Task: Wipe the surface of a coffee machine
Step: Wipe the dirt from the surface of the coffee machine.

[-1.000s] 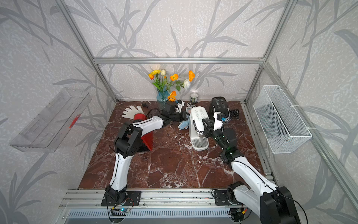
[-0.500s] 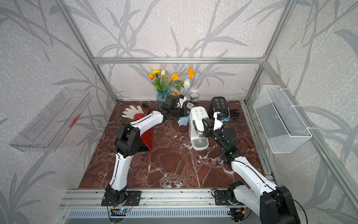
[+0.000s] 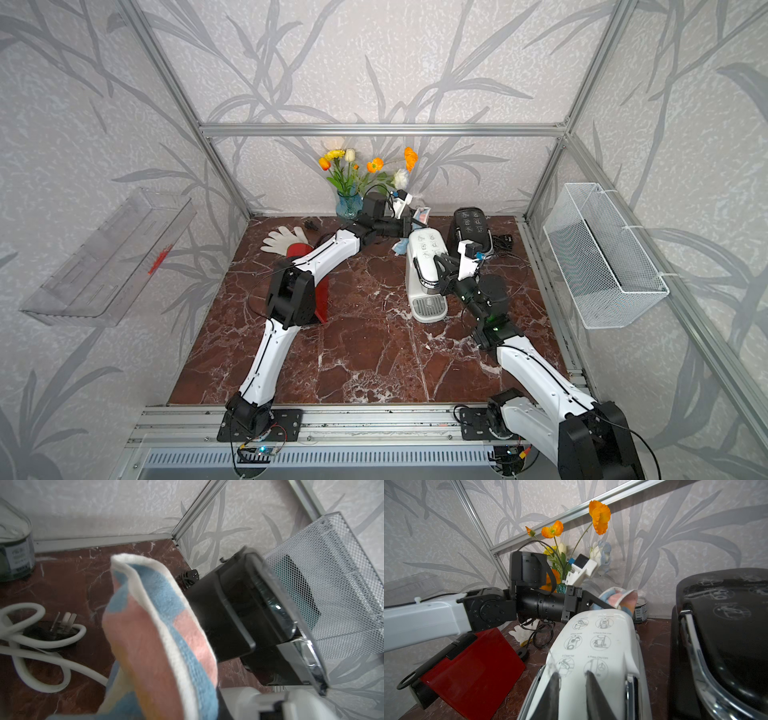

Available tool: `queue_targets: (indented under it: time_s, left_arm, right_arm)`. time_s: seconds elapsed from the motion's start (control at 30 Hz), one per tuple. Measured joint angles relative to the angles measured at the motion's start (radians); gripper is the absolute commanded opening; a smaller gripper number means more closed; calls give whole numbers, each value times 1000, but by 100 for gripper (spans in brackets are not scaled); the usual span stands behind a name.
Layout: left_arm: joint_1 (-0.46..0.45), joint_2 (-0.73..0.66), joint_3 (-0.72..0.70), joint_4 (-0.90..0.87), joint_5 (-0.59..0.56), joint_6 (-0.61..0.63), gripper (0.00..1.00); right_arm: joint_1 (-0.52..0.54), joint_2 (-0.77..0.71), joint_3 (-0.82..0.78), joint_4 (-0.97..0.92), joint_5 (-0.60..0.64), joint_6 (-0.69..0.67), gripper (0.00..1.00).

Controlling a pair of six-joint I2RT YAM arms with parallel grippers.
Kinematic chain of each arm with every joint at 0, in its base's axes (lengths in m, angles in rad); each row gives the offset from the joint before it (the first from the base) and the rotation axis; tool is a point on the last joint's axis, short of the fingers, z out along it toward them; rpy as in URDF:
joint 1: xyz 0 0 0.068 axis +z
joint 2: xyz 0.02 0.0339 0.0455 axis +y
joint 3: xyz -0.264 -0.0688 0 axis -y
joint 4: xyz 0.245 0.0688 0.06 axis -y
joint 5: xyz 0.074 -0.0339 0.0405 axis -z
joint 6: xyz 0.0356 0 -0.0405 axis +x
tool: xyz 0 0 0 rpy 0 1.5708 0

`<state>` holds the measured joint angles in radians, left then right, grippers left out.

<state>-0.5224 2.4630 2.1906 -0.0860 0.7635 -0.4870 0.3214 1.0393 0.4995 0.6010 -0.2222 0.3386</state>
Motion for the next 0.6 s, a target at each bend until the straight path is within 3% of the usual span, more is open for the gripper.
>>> queue_targets:
  time_s: [0.23, 0.6]
  left_arm:
    - [10, 45, -77, 1, 33, 1, 0]
    - [31, -168, -472, 40, -55, 55, 0]
  right_arm:
    - [0, 0, 0, 0, -3, -3, 24]
    - [-1, 18, 1, 15, -4, -10, 24]
